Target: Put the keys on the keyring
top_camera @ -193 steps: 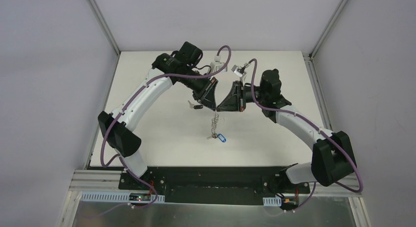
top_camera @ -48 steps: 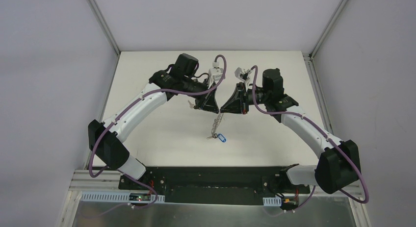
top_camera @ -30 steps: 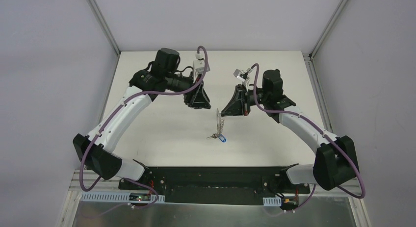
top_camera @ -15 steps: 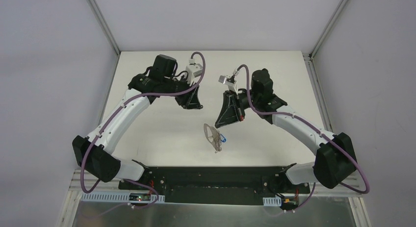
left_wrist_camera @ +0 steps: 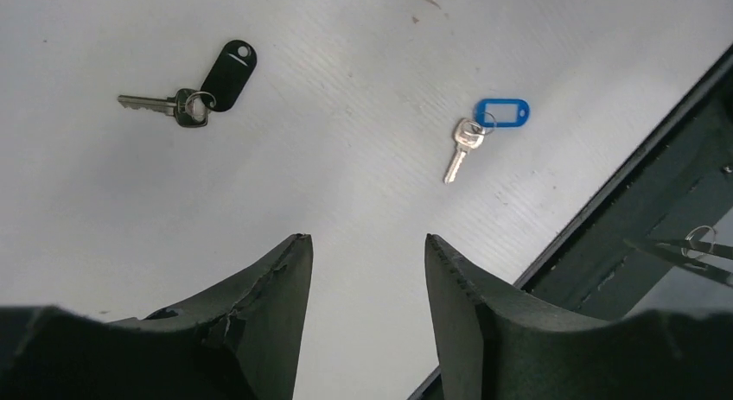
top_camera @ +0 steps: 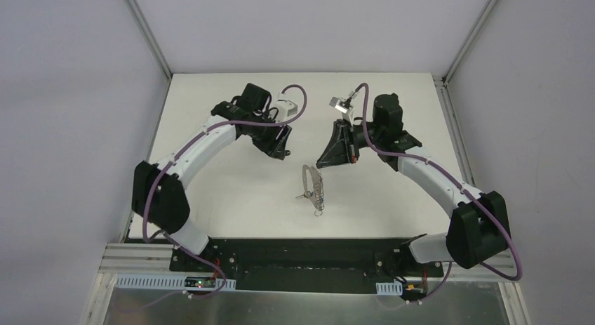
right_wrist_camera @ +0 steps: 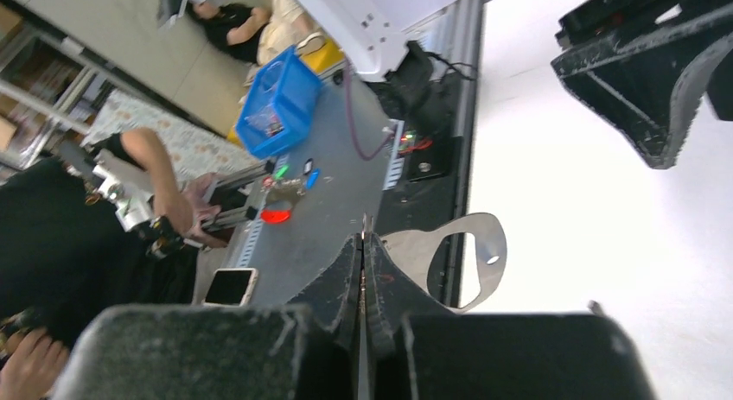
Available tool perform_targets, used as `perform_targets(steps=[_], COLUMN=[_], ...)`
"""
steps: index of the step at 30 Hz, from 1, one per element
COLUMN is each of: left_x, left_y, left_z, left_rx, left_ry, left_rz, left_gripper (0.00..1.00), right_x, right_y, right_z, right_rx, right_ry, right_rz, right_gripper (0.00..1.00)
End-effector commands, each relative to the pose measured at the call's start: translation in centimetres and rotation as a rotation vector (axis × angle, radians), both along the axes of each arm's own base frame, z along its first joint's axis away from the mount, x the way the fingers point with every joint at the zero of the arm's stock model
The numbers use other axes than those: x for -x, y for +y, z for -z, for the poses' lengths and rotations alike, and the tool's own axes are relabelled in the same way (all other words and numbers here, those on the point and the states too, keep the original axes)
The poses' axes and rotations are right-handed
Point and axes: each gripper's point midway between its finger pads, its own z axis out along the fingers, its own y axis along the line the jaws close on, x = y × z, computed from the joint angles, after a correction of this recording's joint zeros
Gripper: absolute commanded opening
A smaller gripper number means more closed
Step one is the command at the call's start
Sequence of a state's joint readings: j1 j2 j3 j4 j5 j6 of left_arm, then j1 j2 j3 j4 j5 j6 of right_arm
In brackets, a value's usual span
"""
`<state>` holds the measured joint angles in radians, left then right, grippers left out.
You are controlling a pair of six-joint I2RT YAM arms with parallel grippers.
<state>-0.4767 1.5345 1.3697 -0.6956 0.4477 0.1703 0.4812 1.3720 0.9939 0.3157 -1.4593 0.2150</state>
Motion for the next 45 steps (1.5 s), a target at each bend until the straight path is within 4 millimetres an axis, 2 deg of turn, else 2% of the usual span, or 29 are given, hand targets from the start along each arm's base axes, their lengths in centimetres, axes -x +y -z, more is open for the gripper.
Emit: perform_targets(steps=[1, 5, 11, 13, 16, 19, 23, 27, 32, 39, 45], left_x=[-2.3, -3.0, 0.0, -0.3, -1.7, -2.1, 0.8, 2.9, 4.0, 5.9, 5.9], left_y=[-0.2, -1.0, -4.3, -4.9, -4.6, -4.5, -6.5, -8.2, -9.9, -11.2, -11.3], left_z=[3.3, 5.8, 6.6, 6.9, 7.4, 7.7, 7.9, 8.9, 9.7, 11.4, 12.3], left_rx=[-0.085, -0.093, -0.054, -0.069, -0.114, -0.140, -0.096, -0.145, -0.198, -0.263, -0.308], left_ry=[0.070, 0.137, 0.157, 0.144, 0.125, 0.117, 0.168, 0.128, 0.062, 0.006, -0.024], left_rz=[-0.041, -0.057, 0.101, 0.067, -0.015, -0.025, 0.099, 0.170, 0.233, 0.320, 0.333], left_gripper=[0.52, 0.55, 0.55, 0.55, 0.52, 0.50, 0.49, 0.49, 0.49, 0.47, 0.45], right_x=[-1.6, -1.8, -1.9, -2.1, -2.3, -2.3, -2.3, -2.4, -2.2, -0.9, -0.2], right_y=[-1.7, -3.3, -5.9, -6.6, -7.4, -8.1, -8.8, -9.7, -10.9, -12.5, -13.0], right_z=[0.3, 1.9, 3.3, 3.6, 3.9, 4.0, 4.0, 3.4, 3.7, 4.1, 4.2], right_rx=[-0.010, 0.038, 0.073, 0.077, 0.083, 0.089, 0.092, 0.097, 0.121, 0.154, 0.156], right_ry=[-0.108, -0.161, -0.145, -0.147, -0.150, -0.160, -0.166, -0.173, -0.150, -0.110, -0.092], right_rz=[0.089, 0.162, 0.237, 0.267, 0.303, 0.328, 0.347, 0.374, 0.413, 0.438, 0.442], right_gripper=[0.00, 0.00, 0.00, 0.00, 0.00, 0.00, 0.00, 0.00, 0.00, 0.00, 0.00])
